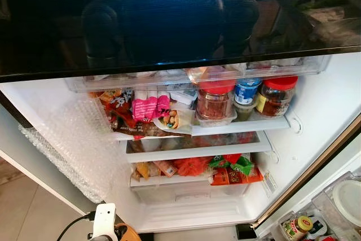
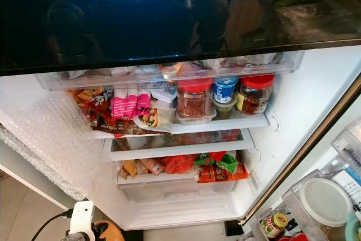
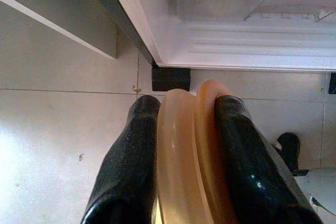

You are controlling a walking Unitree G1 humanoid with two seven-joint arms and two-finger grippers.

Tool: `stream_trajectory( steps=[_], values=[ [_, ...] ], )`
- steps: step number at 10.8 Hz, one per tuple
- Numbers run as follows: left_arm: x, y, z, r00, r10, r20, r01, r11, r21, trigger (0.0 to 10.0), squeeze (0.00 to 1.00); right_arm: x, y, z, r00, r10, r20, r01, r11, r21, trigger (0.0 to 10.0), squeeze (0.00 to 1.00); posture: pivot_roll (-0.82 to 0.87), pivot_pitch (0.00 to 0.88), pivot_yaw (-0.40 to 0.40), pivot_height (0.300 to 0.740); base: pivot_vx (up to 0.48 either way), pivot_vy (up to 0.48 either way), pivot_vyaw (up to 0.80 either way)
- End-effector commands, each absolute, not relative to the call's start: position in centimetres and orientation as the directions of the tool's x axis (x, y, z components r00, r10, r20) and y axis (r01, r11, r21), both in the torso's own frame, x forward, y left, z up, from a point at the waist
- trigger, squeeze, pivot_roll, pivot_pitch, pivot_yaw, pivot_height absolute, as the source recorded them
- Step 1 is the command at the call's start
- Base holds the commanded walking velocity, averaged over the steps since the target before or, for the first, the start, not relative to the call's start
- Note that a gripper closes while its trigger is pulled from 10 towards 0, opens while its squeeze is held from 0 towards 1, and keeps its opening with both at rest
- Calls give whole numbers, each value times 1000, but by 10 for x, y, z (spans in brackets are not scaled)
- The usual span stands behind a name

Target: Restocking fridge

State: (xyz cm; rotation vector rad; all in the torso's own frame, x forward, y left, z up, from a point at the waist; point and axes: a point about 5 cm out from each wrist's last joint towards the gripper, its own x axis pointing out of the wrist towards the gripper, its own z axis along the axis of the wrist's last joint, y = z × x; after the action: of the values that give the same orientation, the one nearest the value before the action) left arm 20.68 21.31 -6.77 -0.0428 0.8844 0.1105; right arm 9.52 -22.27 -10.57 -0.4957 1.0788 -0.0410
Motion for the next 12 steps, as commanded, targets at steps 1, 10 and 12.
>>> stream_trajectory(
  steps=[1, 10, 12],
  values=[
    [204, 215, -69, 622, 82, -779, -132, 991, -1, 10000, 0, 92, -224, -106, 480, -246, -842, -159, 919, -360, 10000, 0, -61, 31, 48, 740, 0, 0, 0],
    [215, 213, -60, 731, 62, -680, -94, 996, -9, 10000, 0, 90, -218, -107, 489, -96, -867, -49, 989, -137, 10000, 0, -52, 32, 41, 740, 0, 0, 0],
    [242, 213, -35, 852, 15, -524, -37, 999, -32, 10000, 0, 92, -218, -107, 485, -94, -870, -55, 989, -137, 10000, 0, -55, 27, 43, 740, 0, 0, 0]
  ],
)
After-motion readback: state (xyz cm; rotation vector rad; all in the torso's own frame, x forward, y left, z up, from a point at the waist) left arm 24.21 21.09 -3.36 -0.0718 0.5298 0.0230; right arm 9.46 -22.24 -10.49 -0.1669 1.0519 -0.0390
